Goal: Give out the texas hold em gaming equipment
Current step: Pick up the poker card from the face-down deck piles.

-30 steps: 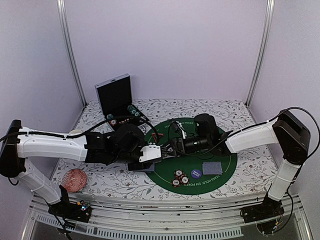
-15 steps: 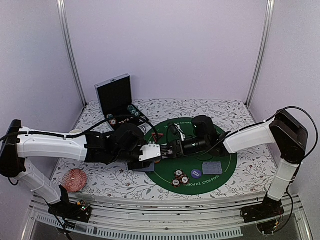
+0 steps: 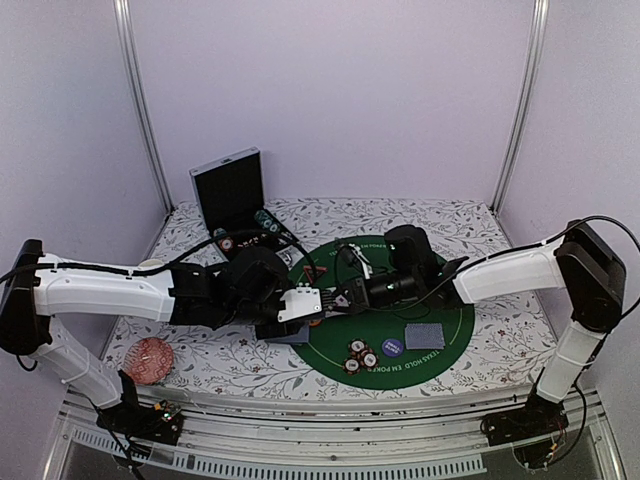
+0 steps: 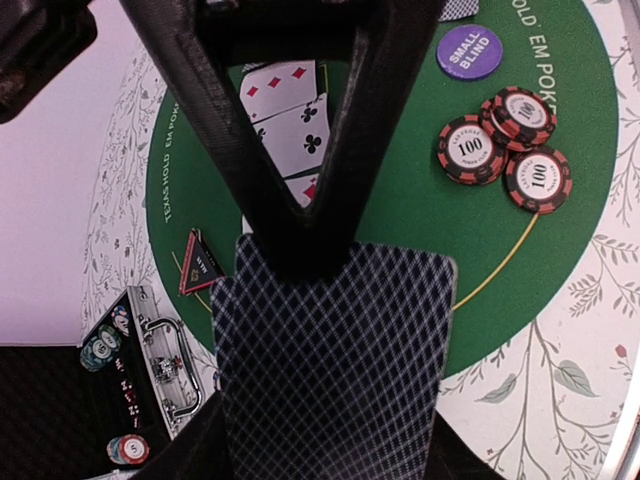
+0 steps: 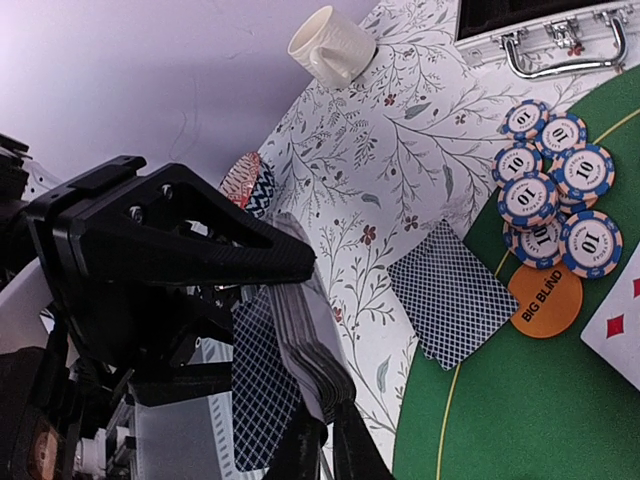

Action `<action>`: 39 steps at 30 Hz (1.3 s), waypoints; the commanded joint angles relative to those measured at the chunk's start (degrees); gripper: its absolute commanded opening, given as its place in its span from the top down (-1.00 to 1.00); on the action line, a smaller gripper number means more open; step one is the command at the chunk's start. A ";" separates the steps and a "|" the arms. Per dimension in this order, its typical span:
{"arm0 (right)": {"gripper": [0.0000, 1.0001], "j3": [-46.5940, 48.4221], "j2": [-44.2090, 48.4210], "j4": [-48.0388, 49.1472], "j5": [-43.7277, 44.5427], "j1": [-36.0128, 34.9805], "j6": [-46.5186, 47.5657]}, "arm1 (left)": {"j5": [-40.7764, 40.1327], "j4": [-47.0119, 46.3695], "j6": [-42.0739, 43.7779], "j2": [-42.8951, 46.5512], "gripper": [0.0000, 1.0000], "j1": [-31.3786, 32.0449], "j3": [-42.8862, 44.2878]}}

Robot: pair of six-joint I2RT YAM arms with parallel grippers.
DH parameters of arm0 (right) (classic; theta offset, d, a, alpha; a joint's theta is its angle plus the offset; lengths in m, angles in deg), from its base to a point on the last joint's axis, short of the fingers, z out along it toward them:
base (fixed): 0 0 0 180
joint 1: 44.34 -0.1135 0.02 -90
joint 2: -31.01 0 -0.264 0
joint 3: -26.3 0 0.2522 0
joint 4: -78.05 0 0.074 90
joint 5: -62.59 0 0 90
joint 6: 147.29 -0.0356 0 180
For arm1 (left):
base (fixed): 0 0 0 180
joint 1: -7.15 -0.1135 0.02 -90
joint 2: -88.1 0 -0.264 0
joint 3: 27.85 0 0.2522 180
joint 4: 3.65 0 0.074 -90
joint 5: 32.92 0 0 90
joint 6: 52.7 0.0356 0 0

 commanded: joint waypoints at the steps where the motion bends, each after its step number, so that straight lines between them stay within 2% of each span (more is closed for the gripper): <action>1: 0.93 1.65 1.60 -2.23 0.22 0.14 1.35 | -0.05 -0.75 -0.40 0.52 -0.03 -0.63 0.10; 22: 0.96 1.35 10.39 -12.35 4.53 1.16 6.63 | 0.13 0.05 -0.48 0.05 -0.02 -0.67 0.28; 33: 0.96 -3.17 18.93 -13.37 5.31 5.93 6.10 | 0.19 0.14 -0.49 0.02 -0.03 -0.63 0.28; 39: 0.96 -6.97 23.73 -14.85 8.70 12.25 4.47 | 0.09 0.49 -0.57 -0.28 -0.02 -0.63 0.37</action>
